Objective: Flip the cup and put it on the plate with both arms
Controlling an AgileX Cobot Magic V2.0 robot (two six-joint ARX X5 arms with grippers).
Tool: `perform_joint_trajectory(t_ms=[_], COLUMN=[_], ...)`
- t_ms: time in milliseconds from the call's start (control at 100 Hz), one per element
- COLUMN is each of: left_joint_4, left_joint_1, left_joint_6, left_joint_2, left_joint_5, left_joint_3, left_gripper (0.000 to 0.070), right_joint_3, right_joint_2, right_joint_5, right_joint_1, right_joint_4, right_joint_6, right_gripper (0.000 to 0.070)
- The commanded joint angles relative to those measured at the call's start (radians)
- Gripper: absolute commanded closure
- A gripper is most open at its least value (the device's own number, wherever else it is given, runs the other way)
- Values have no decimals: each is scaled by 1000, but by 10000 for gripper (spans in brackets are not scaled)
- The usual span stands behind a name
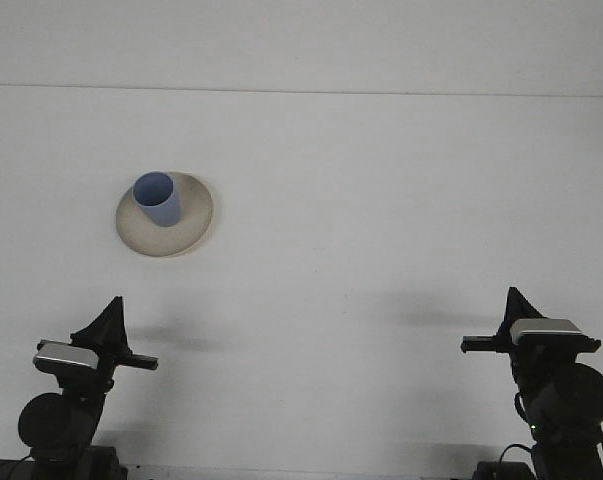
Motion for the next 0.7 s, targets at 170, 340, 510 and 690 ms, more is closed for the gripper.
perform_joint_trajectory(t_ms=[170,340,510,690], left_joint_4=[57,169,185,183], left_joint_1=[10,10,10,10], left_joint_6=[-22,-23,-48,-48], left_joint_2=[-21,-21,-21,-21], left_joint_5=[-3,-21,-85,-84], left_joint_3=[-67,-129,-145,-145], left_gripper=[688,688,688,689], right_joint_3=[6,6,6,6], right_joint_2=[3,3,3,3], right_joint_5=[0,0,0,0], right_joint_1=[0,0,0,0], right_joint_4=[14,13,13,13], right_joint_6=[11,11,11,11], right_gripper=[700,700,700,700])
